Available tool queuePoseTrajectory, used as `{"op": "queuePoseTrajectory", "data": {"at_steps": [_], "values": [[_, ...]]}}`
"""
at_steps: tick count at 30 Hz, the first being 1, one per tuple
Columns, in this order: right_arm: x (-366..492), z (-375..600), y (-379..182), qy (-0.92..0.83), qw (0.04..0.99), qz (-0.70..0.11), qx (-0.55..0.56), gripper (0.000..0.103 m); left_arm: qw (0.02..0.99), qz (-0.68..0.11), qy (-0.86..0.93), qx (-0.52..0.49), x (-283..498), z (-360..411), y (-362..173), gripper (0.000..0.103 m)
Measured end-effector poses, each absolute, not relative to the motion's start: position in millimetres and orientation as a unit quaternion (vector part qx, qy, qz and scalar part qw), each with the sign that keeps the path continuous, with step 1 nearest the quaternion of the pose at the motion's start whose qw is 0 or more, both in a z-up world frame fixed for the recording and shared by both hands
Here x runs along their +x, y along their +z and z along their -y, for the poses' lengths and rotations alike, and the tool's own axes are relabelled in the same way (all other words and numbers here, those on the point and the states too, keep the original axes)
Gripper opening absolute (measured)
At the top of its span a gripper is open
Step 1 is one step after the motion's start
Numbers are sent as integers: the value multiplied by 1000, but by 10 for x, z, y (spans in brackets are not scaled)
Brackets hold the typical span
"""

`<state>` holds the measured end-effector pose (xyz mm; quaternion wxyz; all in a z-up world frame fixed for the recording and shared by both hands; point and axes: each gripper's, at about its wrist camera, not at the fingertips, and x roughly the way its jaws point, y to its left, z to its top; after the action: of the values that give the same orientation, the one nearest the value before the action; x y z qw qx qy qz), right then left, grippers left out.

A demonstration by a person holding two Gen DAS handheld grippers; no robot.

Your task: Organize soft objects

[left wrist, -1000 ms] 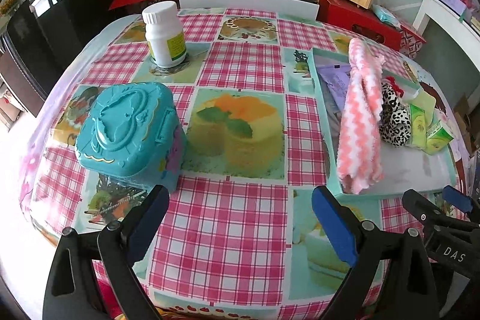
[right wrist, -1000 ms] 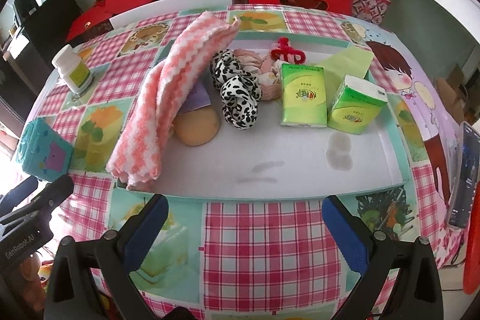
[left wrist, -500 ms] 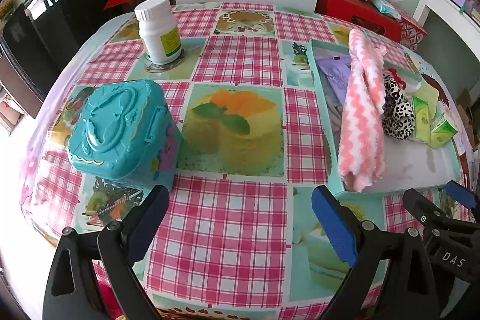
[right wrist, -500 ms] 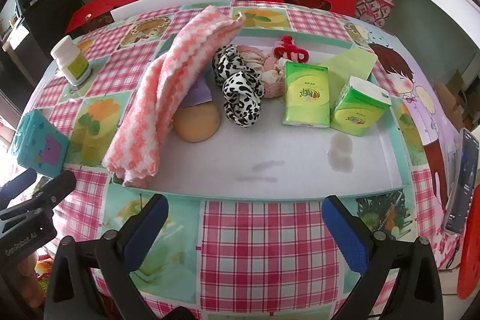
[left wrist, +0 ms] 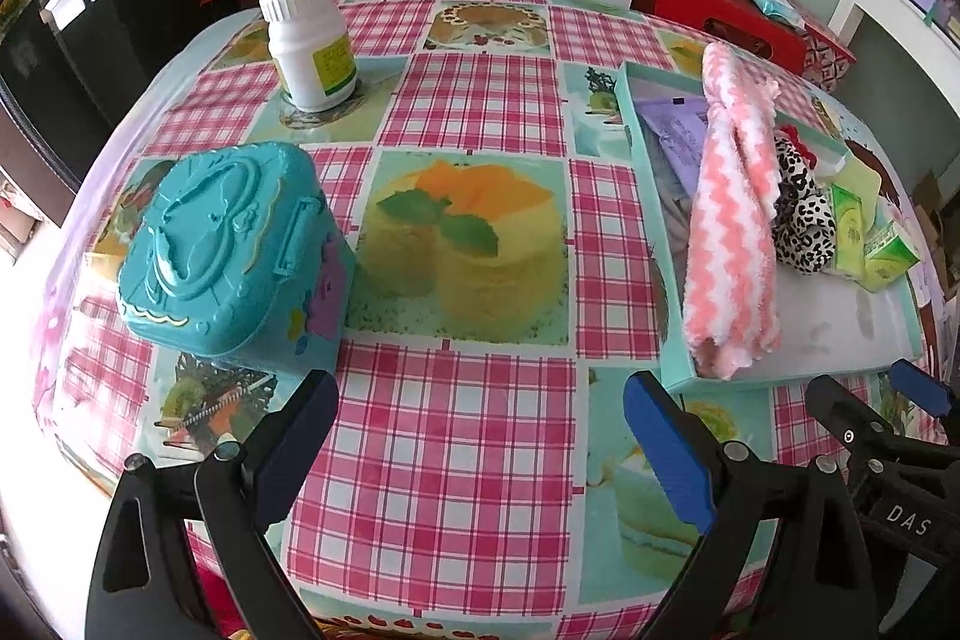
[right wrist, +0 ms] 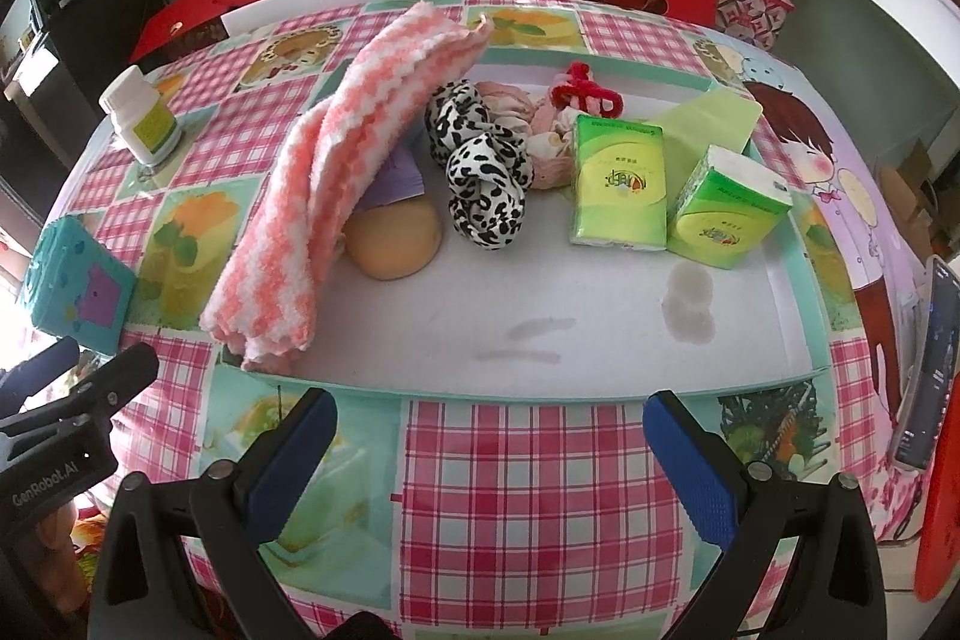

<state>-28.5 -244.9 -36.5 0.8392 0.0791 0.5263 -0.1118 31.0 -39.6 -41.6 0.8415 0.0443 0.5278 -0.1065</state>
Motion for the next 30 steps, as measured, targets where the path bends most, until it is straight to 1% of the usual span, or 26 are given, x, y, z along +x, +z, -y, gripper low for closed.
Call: {"op": "queuePoseTrajectory", "data": {"at_steps": [30], "values": [[-283, 2470, -364, -123, 838, -526, 82, 103, 836, -538, -101, 39, 346, 369, -452, 96]]}}
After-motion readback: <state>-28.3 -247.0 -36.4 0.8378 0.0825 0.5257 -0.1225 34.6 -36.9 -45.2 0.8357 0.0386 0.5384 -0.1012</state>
